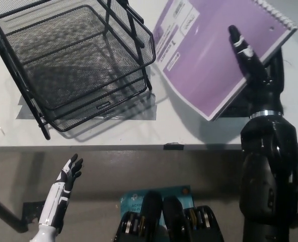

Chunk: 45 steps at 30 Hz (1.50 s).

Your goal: A person hands a notebook to the robot and the robot grabs it with its right hand and places it in the file tray kept in the centre of the desk infront of it.

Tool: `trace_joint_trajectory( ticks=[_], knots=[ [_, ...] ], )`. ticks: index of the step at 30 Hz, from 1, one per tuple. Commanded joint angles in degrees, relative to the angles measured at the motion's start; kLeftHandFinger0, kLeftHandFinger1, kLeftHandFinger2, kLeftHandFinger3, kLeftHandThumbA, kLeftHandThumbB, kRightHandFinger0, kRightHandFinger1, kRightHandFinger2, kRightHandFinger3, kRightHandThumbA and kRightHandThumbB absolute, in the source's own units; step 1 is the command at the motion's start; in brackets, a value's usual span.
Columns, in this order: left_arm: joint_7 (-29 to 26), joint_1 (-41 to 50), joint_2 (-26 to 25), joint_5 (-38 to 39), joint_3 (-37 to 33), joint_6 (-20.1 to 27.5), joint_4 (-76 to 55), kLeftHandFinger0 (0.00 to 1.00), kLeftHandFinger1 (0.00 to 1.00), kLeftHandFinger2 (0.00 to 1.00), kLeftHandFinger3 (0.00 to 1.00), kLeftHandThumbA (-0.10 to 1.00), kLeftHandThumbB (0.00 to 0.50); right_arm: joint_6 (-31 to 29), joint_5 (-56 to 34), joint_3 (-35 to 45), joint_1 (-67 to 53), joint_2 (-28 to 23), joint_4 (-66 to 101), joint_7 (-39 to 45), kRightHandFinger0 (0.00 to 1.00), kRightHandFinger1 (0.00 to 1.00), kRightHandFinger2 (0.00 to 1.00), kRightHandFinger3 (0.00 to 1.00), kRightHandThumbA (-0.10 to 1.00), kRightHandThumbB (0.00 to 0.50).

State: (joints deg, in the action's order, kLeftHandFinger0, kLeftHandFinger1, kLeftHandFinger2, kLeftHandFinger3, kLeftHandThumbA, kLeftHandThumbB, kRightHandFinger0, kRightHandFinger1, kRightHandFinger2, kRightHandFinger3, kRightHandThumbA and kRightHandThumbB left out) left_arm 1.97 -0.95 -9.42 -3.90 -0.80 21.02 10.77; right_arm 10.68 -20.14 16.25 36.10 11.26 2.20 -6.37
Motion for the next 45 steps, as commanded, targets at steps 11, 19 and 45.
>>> trace_joint_trajectory(
  ticks=[11,19,45],
  knots=[
    [0.9,-0.7,-0.9,0.6,0.2,0.5,-1.1,1.00,1.00,1.00,1.00,1.00,0.500,-2.3,0.8,0.6,4.7,-0.2,12.6,-6.4,0.00,0.00,0.00,0.00,1.00,0.141],
    [1.0,-0.8,-1.2,0.5,0.2,0.6,-1.2,1.00,1.00,1.00,1.00,1.00,0.500,-7.6,11.3,-3.4,6.9,-4.2,13.2,-6.1,0.00,0.00,0.00,0.00,1.00,0.160],
    [1.5,-1.2,-1.6,-0.2,-0.6,0.8,-0.8,1.00,1.00,1.00,1.00,1.00,0.500,-15.5,39.0,-18.6,19.2,-9.9,0.0,-12.3,0.00,0.00,0.00,0.00,1.00,0.064]
  ],
)
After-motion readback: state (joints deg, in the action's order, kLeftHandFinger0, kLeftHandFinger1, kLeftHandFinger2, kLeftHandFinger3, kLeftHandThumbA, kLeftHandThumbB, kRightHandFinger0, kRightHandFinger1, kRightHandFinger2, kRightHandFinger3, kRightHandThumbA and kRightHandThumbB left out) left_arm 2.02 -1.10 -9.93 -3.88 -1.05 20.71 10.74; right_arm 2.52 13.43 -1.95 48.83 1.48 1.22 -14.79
